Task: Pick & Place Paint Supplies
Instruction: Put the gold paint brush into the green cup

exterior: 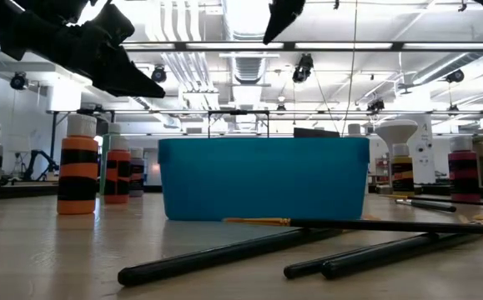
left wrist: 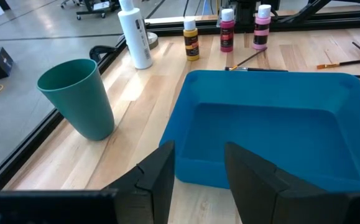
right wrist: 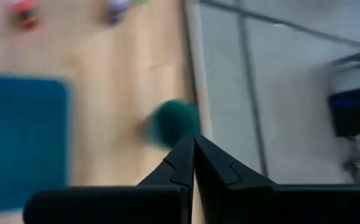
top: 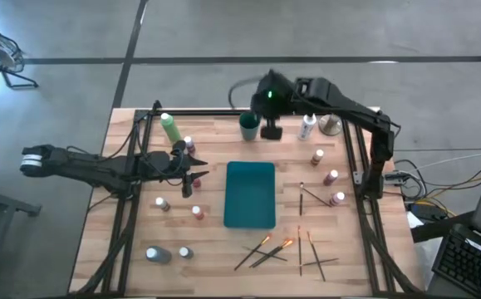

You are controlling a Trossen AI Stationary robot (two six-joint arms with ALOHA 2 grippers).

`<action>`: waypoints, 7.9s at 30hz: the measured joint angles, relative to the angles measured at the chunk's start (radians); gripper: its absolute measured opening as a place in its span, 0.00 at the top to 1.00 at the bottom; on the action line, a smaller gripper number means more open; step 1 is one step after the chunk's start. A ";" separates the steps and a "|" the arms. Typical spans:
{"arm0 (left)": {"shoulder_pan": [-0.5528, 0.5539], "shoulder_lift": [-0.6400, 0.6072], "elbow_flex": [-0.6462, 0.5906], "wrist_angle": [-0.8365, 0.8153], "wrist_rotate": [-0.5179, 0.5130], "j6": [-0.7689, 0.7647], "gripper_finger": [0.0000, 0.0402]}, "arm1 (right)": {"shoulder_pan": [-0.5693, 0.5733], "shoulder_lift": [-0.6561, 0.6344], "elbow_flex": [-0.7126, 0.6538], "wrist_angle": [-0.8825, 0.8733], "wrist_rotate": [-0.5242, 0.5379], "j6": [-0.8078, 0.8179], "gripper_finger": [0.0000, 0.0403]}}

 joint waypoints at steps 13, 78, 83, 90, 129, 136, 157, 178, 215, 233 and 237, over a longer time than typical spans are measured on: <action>0.001 0.000 0.000 0.000 0.000 0.000 0.64 | 0.232 -0.121 -0.176 -0.275 0.040 0.460 0.97; 0.000 0.000 0.000 -0.007 0.000 0.000 0.64 | 0.099 -0.296 -1.363 0.579 -0.274 0.551 0.58; 0.000 0.000 0.000 -0.007 0.000 0.000 0.64 | 0.099 -0.295 -1.365 0.593 -0.274 0.552 0.57; 0.000 0.000 0.000 -0.007 0.000 0.000 0.64 | 0.099 -0.284 -1.372 0.600 -0.275 0.554 0.63; 0.000 0.000 0.000 -0.007 0.000 0.000 0.64 | 0.099 -0.225 -1.373 0.611 -0.277 0.528 0.97; 0.000 0.000 0.000 -0.007 0.000 0.000 0.64 | 0.099 -0.225 -1.373 0.610 -0.277 0.543 0.98; 0.000 0.000 0.000 -0.009 0.000 0.000 0.64 | 0.098 -0.299 -1.222 0.431 -0.260 0.542 0.98; 0.000 0.000 0.000 -0.015 0.000 0.000 0.64 | -0.007 -0.317 -0.700 0.655 -0.161 0.237 0.98; 0.000 0.000 0.000 -0.015 0.000 0.000 0.64 | -0.316 -0.240 -1.208 1.881 -0.368 0.203 0.98; 0.000 0.000 0.000 -0.015 0.000 0.000 0.64 | -0.319 -0.033 -1.144 1.878 -0.372 0.203 0.98; 0.000 0.000 0.000 -0.015 0.000 0.000 0.64 | -0.319 -0.006 -1.144 1.892 -0.374 0.209 0.98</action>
